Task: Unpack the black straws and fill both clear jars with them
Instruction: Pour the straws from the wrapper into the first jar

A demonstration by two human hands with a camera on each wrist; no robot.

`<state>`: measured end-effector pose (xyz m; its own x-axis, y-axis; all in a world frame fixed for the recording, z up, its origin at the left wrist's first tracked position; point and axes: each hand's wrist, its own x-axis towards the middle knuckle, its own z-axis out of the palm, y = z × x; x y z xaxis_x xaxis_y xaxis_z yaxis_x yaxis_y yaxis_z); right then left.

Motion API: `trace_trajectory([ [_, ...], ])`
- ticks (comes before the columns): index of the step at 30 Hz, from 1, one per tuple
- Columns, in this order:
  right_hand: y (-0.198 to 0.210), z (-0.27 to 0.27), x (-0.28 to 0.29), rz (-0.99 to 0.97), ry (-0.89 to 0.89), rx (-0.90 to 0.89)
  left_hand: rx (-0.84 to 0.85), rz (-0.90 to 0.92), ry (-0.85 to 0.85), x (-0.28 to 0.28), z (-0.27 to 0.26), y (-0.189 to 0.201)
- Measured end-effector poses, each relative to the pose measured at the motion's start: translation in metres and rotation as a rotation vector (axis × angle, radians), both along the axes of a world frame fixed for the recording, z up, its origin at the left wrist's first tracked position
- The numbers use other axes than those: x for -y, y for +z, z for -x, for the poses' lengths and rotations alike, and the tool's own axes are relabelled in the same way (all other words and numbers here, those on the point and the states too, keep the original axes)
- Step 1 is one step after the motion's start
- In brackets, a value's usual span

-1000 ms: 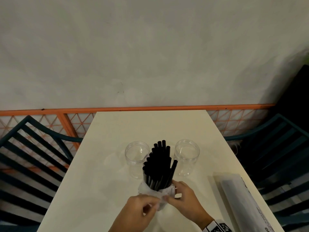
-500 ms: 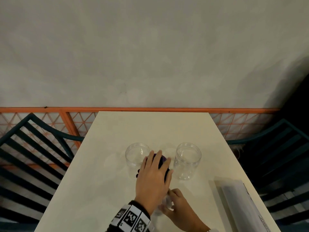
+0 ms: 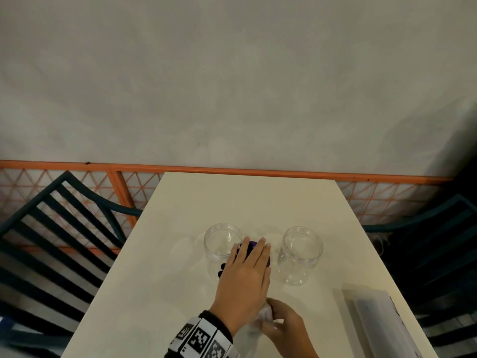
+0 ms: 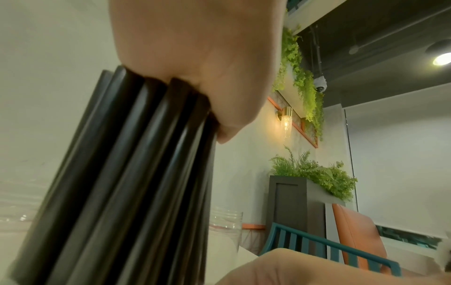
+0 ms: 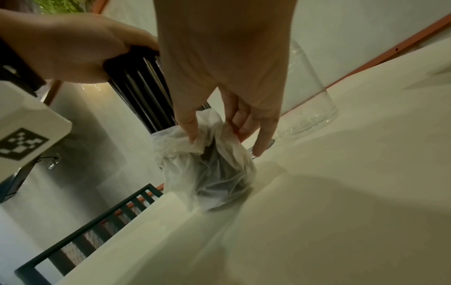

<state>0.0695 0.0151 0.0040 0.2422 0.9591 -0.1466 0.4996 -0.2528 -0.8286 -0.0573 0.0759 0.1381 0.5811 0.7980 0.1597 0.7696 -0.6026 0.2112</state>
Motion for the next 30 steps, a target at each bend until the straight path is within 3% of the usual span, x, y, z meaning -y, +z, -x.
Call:
trace_trajectory([
  [3, 0.020, -0.001, 0.004, -0.146, -0.082, -0.044, 0.140, 0.018, 0.018, 0.003, 0.008, 0.018],
  [5, 0.047, -0.005, 0.005, -0.281, -0.139, -0.042, 0.381, 0.031, -0.003, 0.001, 0.015, 0.029],
  [10, 0.119, -0.020, -0.014, -0.630, -0.136, 0.322, 0.798, 0.165, -0.013, -0.019, 0.042, 0.059],
  [14, 0.150, -0.042, -0.050, -0.834, -0.078, 0.600, 0.720, 0.265, 0.010, -0.049, 0.064, 0.055],
  [19, 0.173, -0.053, -0.092, -0.907, 0.108, 0.908, 0.542, 0.360, 0.055, -0.072, 0.064, 0.020],
  [25, 0.176, -0.049, -0.119, -0.872, 0.276, 1.053, 0.722, 0.304, 0.146, -0.082, 0.040, -0.038],
  [30, 0.173, -0.044, -0.124, -0.887, 0.312, 1.090, 0.725, 0.255, 0.272, -0.088, 0.032, -0.059],
])
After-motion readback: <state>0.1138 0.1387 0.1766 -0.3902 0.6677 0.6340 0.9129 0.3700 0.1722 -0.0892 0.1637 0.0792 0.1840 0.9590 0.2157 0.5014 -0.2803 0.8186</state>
